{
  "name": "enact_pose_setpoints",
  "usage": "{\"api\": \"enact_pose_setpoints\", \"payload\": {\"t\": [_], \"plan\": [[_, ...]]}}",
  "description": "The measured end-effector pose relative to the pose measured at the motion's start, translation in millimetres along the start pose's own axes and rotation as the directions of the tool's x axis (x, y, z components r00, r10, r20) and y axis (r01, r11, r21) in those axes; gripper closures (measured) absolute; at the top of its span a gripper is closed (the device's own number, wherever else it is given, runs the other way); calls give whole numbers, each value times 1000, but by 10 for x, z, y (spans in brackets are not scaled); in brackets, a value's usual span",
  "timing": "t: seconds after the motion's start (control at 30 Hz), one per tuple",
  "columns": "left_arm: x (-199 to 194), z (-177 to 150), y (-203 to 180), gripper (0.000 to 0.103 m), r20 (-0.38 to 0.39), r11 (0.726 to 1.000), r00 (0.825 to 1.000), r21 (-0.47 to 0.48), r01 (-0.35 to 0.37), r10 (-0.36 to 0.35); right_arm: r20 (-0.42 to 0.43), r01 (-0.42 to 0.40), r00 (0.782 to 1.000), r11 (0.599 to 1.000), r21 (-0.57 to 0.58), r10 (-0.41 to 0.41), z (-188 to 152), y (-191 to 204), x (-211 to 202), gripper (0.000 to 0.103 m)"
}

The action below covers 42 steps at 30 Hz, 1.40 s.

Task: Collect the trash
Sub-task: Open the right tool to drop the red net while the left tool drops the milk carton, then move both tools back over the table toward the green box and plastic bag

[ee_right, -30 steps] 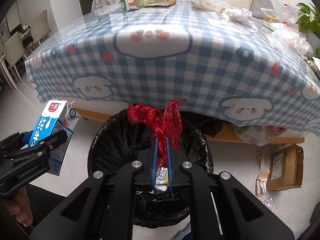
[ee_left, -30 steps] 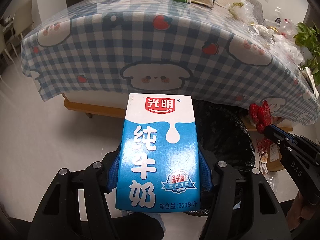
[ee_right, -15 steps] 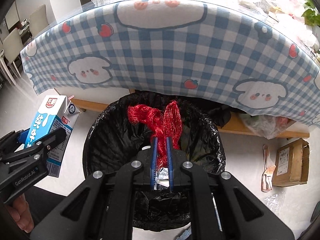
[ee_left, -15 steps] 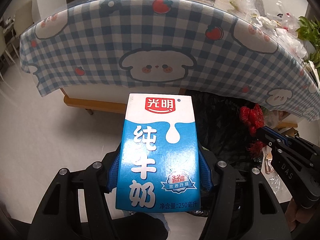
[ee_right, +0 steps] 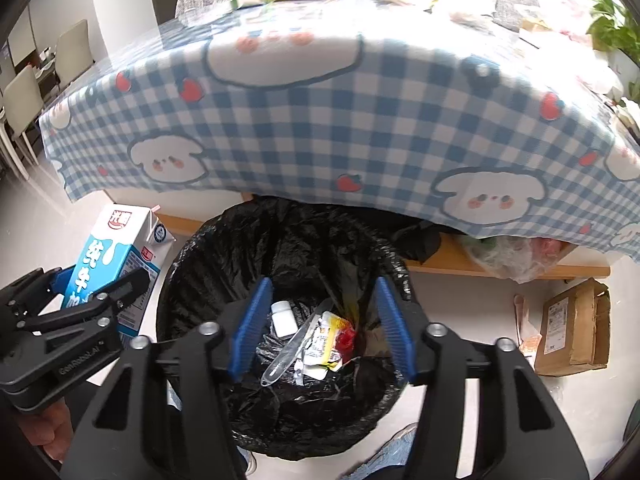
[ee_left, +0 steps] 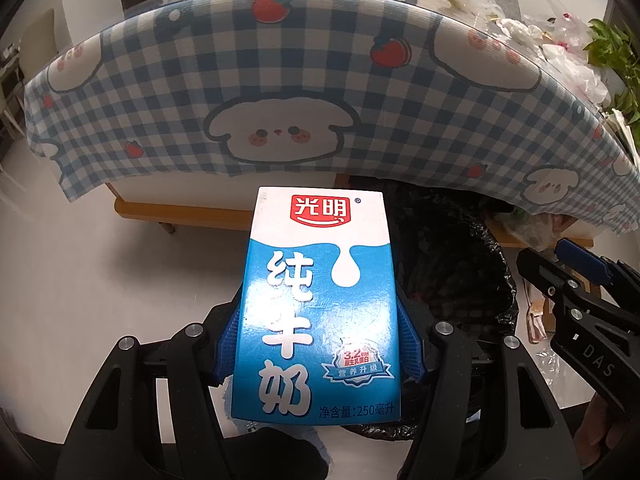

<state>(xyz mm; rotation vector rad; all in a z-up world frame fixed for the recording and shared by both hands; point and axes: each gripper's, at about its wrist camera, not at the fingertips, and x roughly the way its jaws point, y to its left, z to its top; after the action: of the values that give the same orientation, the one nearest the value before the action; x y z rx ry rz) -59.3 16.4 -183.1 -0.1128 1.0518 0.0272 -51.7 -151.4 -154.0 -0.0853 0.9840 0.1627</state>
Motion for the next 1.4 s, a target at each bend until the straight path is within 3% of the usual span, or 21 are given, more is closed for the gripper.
{"api": "enact_pose_setpoints", "payload": {"t": [0.37,0.77,1.13,1.4], "plan": [[85,59,-348,41,-3,999,1000,31,28,-28,19,53,998,996,70,-54,-37,-490,-10,10],[211,-7,-747,41,-26,995,999,96,32,-30,-10,97,995,987,131,-96,-180,-953,36,8],[251,-63,-837,40,-31,993,999,114,35,-32,-14,113,994,984,139,-112,-216,-992,28,8],[167,-53,-779,23,-13,993,1000,113,25,-24,-2,113,994,984,138,-114,-192,-964,-29,8]]}}
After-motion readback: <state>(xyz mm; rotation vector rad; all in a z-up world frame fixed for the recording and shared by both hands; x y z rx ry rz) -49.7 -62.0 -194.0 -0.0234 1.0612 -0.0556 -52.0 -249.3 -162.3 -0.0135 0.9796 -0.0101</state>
